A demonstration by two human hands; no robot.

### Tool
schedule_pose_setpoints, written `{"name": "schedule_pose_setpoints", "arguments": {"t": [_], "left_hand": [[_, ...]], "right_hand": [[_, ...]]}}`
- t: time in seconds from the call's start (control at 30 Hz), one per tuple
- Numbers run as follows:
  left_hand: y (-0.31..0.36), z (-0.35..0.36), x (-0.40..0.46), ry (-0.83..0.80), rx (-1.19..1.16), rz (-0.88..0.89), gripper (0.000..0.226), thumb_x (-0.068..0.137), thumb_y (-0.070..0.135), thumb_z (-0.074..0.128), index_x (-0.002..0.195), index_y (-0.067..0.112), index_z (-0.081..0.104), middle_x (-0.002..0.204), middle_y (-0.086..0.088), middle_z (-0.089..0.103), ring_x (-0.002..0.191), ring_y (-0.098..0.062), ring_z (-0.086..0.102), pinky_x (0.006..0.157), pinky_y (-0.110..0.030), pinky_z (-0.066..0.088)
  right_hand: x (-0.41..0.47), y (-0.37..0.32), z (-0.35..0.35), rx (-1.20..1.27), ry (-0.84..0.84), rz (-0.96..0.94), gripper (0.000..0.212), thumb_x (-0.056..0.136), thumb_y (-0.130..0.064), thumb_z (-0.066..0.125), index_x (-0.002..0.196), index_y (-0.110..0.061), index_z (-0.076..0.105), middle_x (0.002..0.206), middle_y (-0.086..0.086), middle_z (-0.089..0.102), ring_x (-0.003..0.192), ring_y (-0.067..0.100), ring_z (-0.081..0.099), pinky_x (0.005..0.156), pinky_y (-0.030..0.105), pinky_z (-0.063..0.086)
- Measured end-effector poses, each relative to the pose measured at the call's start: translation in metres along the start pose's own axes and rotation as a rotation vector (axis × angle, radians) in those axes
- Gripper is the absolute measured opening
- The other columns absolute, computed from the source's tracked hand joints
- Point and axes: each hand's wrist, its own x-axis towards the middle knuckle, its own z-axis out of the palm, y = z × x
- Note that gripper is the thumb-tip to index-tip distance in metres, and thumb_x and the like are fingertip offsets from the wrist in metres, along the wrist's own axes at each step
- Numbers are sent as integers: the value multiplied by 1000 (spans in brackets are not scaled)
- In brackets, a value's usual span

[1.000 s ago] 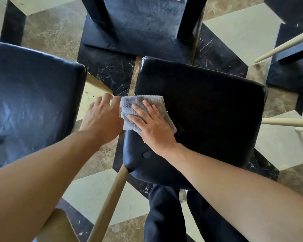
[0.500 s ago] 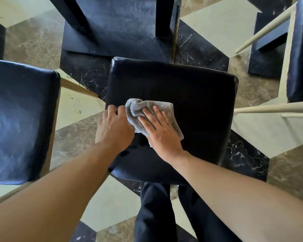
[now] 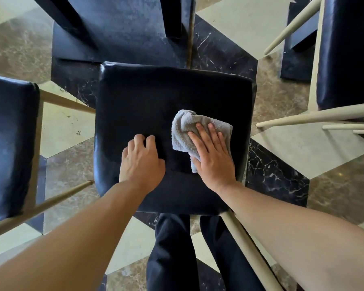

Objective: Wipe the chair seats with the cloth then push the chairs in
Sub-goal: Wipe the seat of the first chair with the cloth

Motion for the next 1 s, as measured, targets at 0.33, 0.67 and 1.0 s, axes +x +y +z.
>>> {"name": "schedule_pose_setpoints", "arguments": {"t": [0.33, 0.67, 1.0], "left_hand": [[47, 6, -4, 11, 12, 33, 51, 86, 23, 53, 134, 10, 41, 128, -10, 42, 117, -30, 42, 101, -40, 36], [57, 19, -14, 0, 23, 9, 51, 86, 24, 54, 134, 10, 42, 127, -11, 43, 115, -31, 43, 98, -41, 37], [44, 30, -27, -11, -17, 0, 53, 86, 24, 54, 135, 11, 39, 128, -12, 42, 117, -31, 42, 97, -42, 37]], "right_hand": [[-29, 20, -12, 83, 24, 312, 65, 100, -29, 56, 157, -19, 27, 167, 6, 14, 155, 31, 5, 124, 51, 14], [-38, 16, -11, 271, 88, 554, 60, 101, -30, 52, 155, -19, 29, 167, 8, 14, 153, 36, 9, 123, 54, 16], [-57, 1, -15, 268, 23, 666, 61, 105, -26, 46, 158, -19, 17, 168, 7, 3, 154, 36, 3, 124, 49, 15]]}}
